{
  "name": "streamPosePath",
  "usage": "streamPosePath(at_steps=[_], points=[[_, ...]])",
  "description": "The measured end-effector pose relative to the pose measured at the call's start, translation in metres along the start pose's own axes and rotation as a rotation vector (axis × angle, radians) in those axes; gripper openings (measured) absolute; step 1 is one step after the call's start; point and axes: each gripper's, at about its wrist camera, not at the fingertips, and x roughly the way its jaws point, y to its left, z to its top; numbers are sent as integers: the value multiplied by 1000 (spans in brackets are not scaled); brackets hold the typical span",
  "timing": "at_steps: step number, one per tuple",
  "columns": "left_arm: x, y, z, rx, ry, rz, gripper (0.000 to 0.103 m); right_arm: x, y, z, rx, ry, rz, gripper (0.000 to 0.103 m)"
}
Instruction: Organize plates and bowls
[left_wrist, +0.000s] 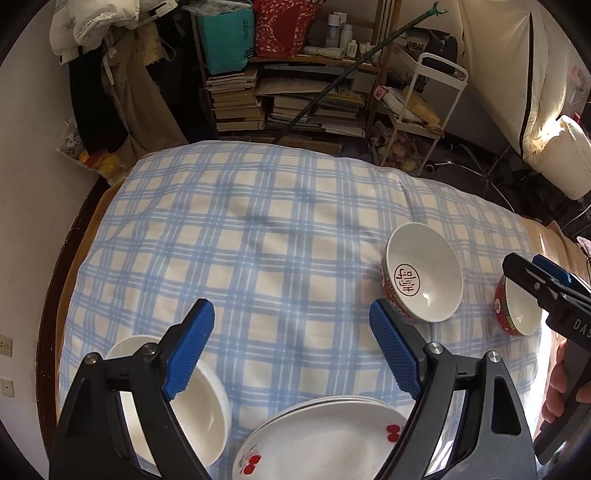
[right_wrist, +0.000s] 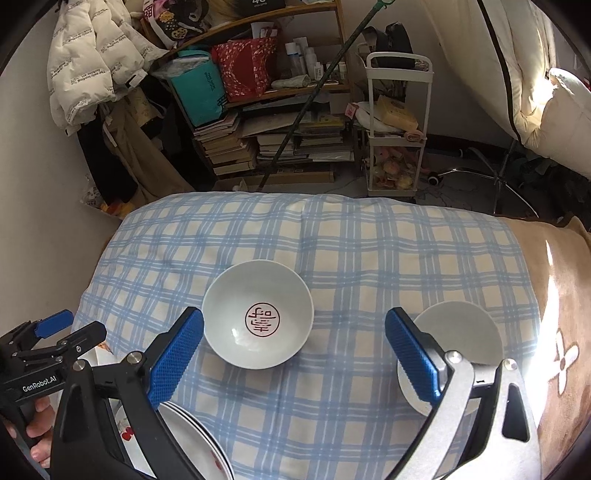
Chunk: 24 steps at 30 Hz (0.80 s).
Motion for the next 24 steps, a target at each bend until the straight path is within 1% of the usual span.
streamPosePath(at_steps=[4, 6, 7, 9, 10, 11, 14, 16, 20, 21, 22, 23, 24], points=[[19, -16, 9, 18, 13, -4, 85, 19, -10, 1, -10, 22, 6, 103], [30, -24, 12, 33, 25, -2, 85, 28, -15, 1, -12, 33, 6, 98], [34, -28, 12, 40, 23, -3, 85, 32, -18, 2, -4, 39, 13, 94], [40, -36, 11, 52, 13, -7, 85, 40, -23, 3, 12, 51, 31, 92], [42, -39, 11, 57, 6, -18, 85, 44, -24, 3, 9, 56, 37, 90], [45, -42, 10, 57, 3, -26, 85, 48, -25, 3, 3, 61, 39, 85], [54, -47, 11, 52, 1, -46, 85, 59, -27, 3, 7, 79, 58, 77], [64, -52, 12, 52, 26, -54, 85, 67, -30, 2, 20, 97, 72, 75], [79, -61, 15, 69, 59, -59, 85, 77, -31, -1, 29, 120, 85, 75], [81, -62, 15, 70, 64, -54, 85, 78, -31, -2, 31, 123, 88, 75], [84, -64, 16, 69, 73, -42, 84, 80, -30, -2, 28, 124, 90, 73], [88, -65, 16, 70, 79, -34, 79, 81, -28, -3, 19, 130, 93, 65], [91, -66, 16, 71, 87, -34, 73, 83, -27, -3, 12, 139, 96, 61]])
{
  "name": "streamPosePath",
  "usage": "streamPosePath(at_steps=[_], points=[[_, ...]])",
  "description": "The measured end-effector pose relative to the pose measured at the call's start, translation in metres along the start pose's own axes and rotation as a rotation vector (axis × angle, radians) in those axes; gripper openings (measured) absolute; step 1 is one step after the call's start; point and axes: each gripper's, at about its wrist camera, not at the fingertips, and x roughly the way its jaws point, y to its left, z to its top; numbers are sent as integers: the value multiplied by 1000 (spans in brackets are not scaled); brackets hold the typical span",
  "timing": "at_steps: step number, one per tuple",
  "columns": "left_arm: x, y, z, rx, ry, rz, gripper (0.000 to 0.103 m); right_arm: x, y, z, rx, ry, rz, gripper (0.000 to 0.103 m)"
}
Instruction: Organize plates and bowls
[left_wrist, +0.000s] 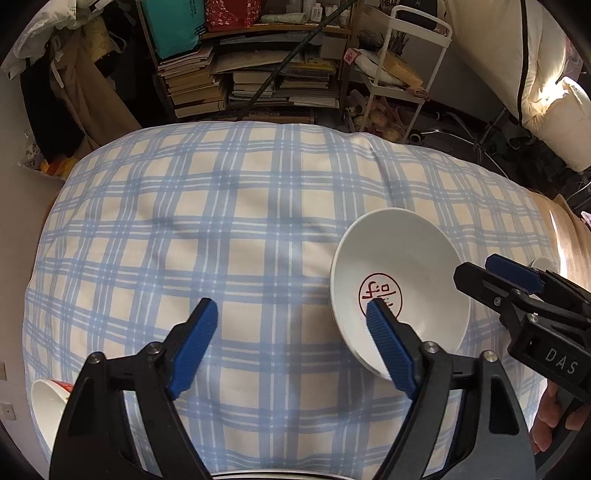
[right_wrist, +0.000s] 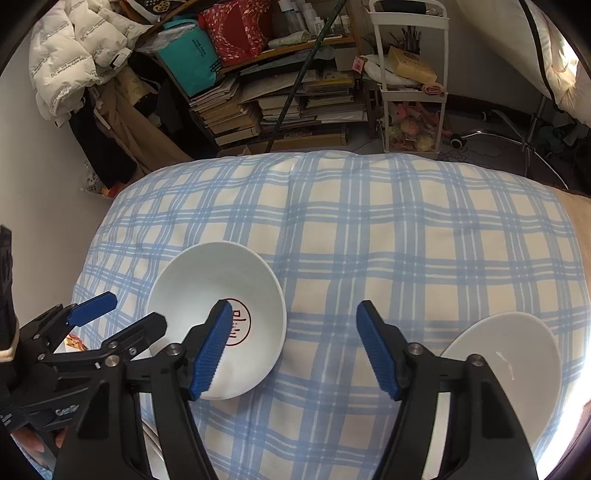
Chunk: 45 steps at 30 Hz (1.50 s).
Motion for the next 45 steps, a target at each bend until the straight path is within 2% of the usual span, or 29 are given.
streamPosePath(at_steps=[2, 3, 4, 5, 6, 8, 12, 13, 22, 25, 35, 45], points=[[7, -1, 0, -8, 35, -19, 50, 4, 0, -1, 5, 18, 10, 47], [10, 0, 0, -22, 52, -39, 45, 8, -1, -2, 12, 29, 15, 44], [12, 1, -1, -37, 63, -51, 37, 11, -1, -3, 13, 41, 19, 36], [12, 0, -2, -42, 61, -51, 33, 13, -1, -4, 10, 53, 18, 30], [12, -2, -3, -37, 54, -55, 31, 16, 0, -6, 8, 63, 16, 28], [13, -4, -5, -43, 55, -78, 19, 19, 1, -7, 10, 74, 23, 22], [16, -8, -7, -52, 69, -92, 8, 20, 10, -11, -22, 81, 15, 10], [16, -8, -7, -60, 72, -86, 8, 20, 13, -12, -32, 80, 7, 7], [6, -10, -14, -51, 84, -64, 8, 10, 20, -20, -58, 55, -33, 7], [1, -4, -18, -69, 97, -78, 8, 3, 26, -24, -71, 46, -37, 7], [-42, 22, -27, -80, 55, -54, 8, -26, 57, -31, -78, -3, 15, 7], [-89, 59, -45, -109, 23, -11, 8, -47, 104, -41, -113, -30, 52, 7]])
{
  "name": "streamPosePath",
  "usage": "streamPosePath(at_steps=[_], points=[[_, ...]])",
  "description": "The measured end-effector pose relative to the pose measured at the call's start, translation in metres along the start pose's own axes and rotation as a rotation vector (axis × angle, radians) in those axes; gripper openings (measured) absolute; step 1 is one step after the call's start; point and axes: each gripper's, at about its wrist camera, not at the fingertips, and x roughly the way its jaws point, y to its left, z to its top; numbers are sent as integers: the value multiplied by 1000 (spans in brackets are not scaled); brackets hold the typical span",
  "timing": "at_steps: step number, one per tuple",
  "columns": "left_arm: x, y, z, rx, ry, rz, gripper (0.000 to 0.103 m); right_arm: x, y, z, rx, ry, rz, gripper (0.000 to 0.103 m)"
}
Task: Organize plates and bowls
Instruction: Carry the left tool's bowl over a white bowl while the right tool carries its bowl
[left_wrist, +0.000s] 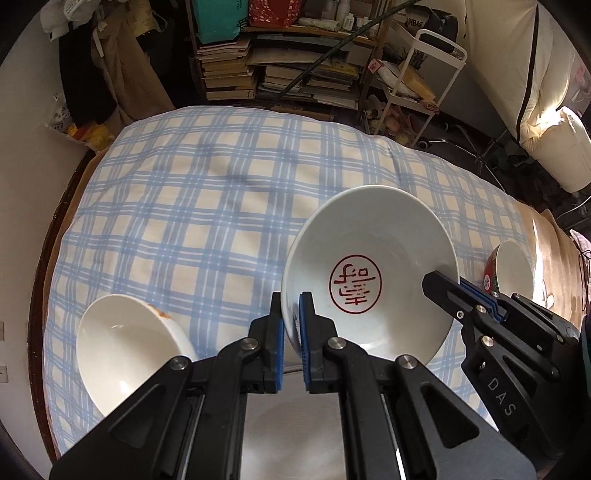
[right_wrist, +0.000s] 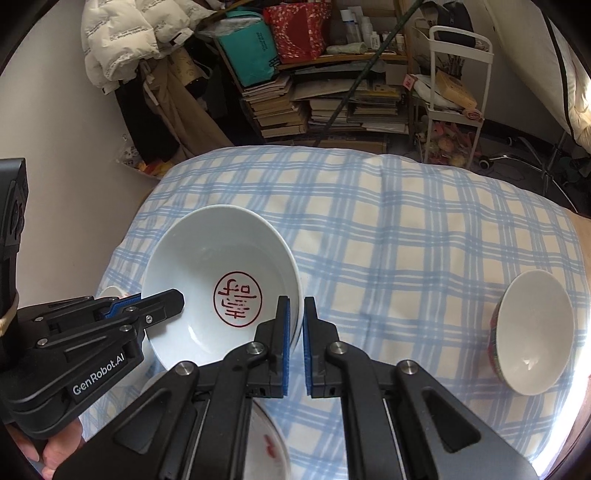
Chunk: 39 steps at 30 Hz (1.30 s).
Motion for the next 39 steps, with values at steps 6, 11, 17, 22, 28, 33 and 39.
streamPosePath(at_steps=[6, 11, 17, 22, 28, 33, 39], points=[[-24, 33, -19, -40, -16, 18, 9, -10, 38, -4, -31, -26, 43, 7], [-41, 60, -33, -70, -28, 34, 9, -12, 69, -12, -70, -37, 69, 7], [-51, 87, -54, -96, -33, 60, 10, -8, 99, -24, -107, -32, 104, 7], [-52, 114, -70, -147, -34, 59, 10, -1, 126, -34, -160, -25, 110, 7], [-48, 136, -86, -179, -44, 77, 10, 11, 148, -44, -205, -20, 123, 7], [-38, 150, -92, -198, -35, 86, 10, 24, 158, -51, -218, -19, 130, 7], [-24, 159, -94, -207, -16, 93, 10, 38, 165, -54, -232, -18, 134, 7]])
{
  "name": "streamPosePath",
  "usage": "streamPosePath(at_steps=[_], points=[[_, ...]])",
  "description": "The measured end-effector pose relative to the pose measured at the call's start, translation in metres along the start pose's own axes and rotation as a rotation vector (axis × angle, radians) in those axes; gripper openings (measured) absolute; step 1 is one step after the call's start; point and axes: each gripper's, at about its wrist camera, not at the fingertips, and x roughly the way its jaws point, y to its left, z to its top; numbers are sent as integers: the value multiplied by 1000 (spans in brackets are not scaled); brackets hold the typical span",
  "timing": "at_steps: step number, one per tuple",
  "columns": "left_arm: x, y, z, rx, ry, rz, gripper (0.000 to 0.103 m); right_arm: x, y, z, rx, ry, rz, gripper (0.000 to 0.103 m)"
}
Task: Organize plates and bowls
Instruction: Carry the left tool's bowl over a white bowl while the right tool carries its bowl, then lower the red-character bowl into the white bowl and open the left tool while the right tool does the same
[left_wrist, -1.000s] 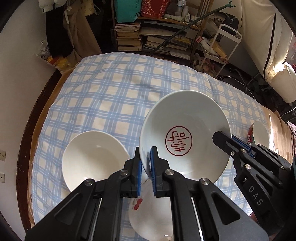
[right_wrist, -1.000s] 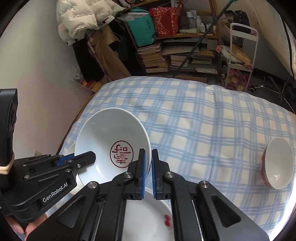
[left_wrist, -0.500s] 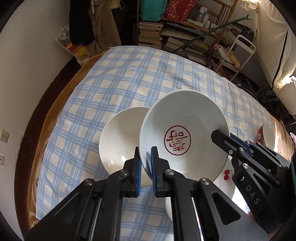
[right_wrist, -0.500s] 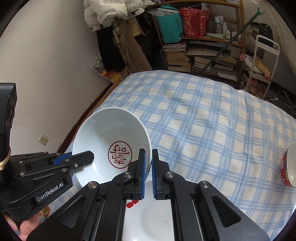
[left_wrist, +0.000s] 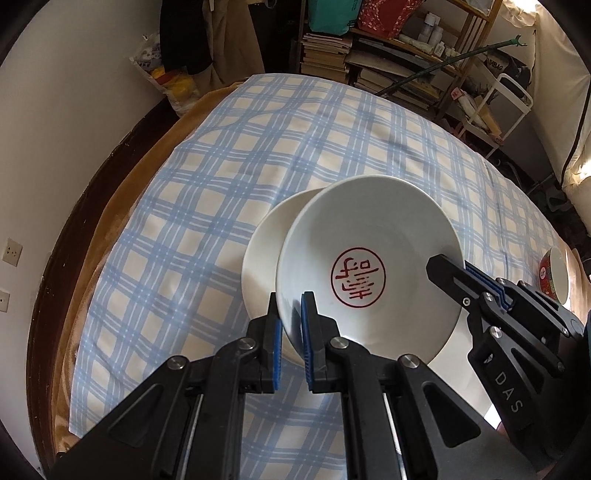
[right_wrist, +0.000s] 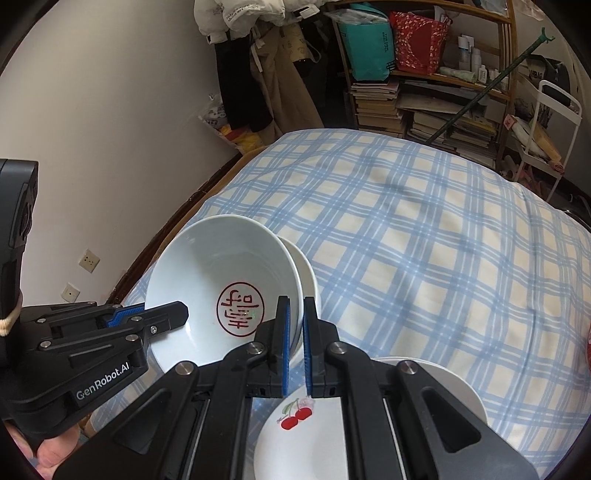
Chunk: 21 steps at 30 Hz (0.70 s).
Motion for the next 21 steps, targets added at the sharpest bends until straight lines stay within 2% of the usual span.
streamPosePath(at_steps=[21], points=[[33, 8, 5, 12, 57, 21, 11, 29, 1, -2, -1, 36, -3, 8]])
